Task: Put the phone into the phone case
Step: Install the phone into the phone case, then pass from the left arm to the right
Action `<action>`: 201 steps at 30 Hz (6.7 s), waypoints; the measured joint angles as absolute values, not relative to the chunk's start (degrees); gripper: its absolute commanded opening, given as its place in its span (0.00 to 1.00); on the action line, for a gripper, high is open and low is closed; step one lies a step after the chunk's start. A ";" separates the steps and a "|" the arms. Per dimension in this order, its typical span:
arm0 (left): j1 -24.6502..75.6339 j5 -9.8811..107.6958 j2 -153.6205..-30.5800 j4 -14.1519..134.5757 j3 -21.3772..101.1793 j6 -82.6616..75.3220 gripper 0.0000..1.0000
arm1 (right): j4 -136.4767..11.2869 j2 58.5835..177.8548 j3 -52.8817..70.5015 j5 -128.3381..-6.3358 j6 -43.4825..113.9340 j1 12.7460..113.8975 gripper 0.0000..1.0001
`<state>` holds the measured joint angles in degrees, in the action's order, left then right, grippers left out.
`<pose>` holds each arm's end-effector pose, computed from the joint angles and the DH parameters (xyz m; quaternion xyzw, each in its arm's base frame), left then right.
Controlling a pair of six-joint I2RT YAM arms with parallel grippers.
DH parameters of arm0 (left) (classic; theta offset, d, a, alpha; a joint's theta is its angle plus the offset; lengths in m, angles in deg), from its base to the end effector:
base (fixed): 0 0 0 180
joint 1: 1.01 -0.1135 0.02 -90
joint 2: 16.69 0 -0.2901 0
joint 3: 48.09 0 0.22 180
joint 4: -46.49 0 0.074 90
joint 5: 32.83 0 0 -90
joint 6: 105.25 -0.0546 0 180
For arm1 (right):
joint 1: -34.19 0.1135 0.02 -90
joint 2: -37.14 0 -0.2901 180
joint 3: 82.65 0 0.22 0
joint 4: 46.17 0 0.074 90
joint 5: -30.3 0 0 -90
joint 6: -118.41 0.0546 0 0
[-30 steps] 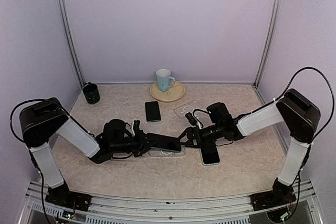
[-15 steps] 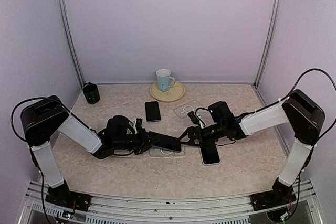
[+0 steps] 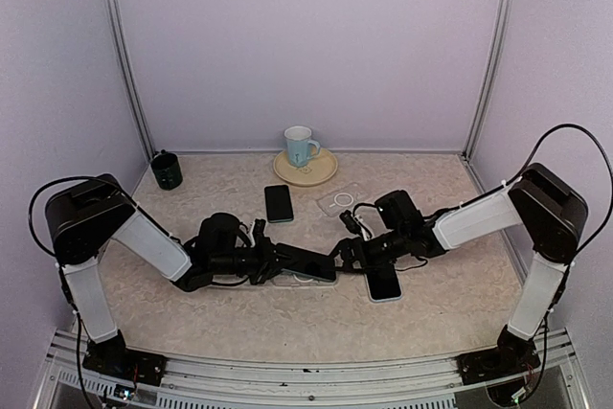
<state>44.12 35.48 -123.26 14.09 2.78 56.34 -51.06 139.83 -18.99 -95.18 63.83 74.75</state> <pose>0.2265 -0.2561 0.1605 -0.0871 0.8223 -0.5421 0.1494 0.2377 0.2451 0.1758 -0.1584 0.8702 0.4504 0.1212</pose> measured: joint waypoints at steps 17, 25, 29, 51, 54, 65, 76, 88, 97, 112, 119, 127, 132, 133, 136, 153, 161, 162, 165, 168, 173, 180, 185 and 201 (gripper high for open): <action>45.06 36.87 -124.24 15.53 3.98 55.25 0.00 | -50.23 141.17 -18.27 -95.16 64.25 76.30 1.00; 45.03 36.68 -124.94 17.15 5.40 55.40 0.00 | -50.21 141.19 -18.23 -94.42 65.14 76.32 1.00; 45.03 36.79 -124.90 18.46 5.84 55.40 0.00 | -50.16 141.17 -18.23 -94.15 65.58 76.30 1.00; 43.68 34.05 -130.58 1.74 0.97 59.73 0.06 | -49.62 141.28 -18.05 -93.37 66.30 76.80 1.00; 43.64 33.99 -130.51 2.74 1.36 59.23 0.11 | -49.57 141.28 -18.05 -93.34 66.47 76.80 1.00; 43.77 36.22 -125.95 19.14 3.89 53.70 0.27 | -49.46 141.28 -18.05 -93.32 66.65 76.89 1.00; 44.03 38.89 -120.90 28.86 5.18 49.92 0.10 | -49.49 141.30 -18.05 -93.45 66.65 77.61 1.00; 43.70 36.35 -122.01 18.53 3.35 52.93 0.00 | -49.36 141.30 -18.12 -93.24 67.37 77.61 1.00; 43.70 35.93 -123.63 15.53 2.87 54.88 0.00 | -49.18 141.30 -18.16 -93.24 67.76 77.61 1.00; 42.83 33.07 -129.33 4.67 1.42 60.67 0.00 | -47.54 141.63 -18.47 -93.56 70.10 77.57 1.00; 42.63 32.96 -133.14 -5.87 -1.55 63.88 0.00 | -46.97 141.91 -18.47 -94.18 70.04 77.59 1.00; 42.35 32.48 -133.14 -7.81 -2.90 64.52 0.00 | -46.97 142.02 -18.44 -94.57 69.49 77.92 1.00; 42.19 31.50 -133.12 -8.95 -3.93 64.67 0.00 | -47.02 142.02 -18.44 -94.52 69.36 77.92 1.00; 42.19 31.41 -133.12 -9.23 -4.15 64.67 0.00 | -47.02 142.02 -18.44 -94.52 69.38 77.92 1.00; 42.19 31.19 -133.12 -10.00 -4.70 64.67 0.00 | -47.24 142.02 -18.29 -94.52 69.43 77.92 1.00; 42.83 31.76 -133.51 -15.68 -5.99 65.00 0.00 | -45.36 143.11 -18.01 -96.84 71.81 77.92 1.00; 43.37 32.18 -134.32 -17.82 -5.96 65.39 0.00 | -44.04 143.33 -18.05 -98.57 73.71 77.94 0.99; 43.53 32.18 -134.36 -17.82 -5.96 65.39 0.00 | -43.39 143.37 -18.09 -98.96 74.17 77.94 0.99; 43.70 32.37 -134.40 -18.17 -5.83 65.39 0.00 | -41.27 143.81 -18.53 -100.01 75.83 77.92 0.96; 43.79 32.55 -134.40 -18.46 -5.79 65.37 0.00 | -38.86 144.53 -18.97 -101.34 77.62 77.92 0.94; 43.81 33.05 -134.40 -19.59 -5.61 65.30 0.00 | -35.52 145.17 -19.34 -102.74 79.96 77.90 0.88; 44.07 33.22 -134.36 -20.64 -4.50 65.28 0.00 | -31.54 145.41 -20.19 -104.54 83.04 77.79 0.72; 44.18 33.25 -133.92 -21.25 -3.93 65.24 0.00 | -29.23 146.13 -20.30 -105.80 85.23 77.61 0.55; 44.29 33.11 -131.24 -22.37 -3.78 62.86 0.00 | -20.85 146.87 -20.83 -112.16 89.95 76.21 0.16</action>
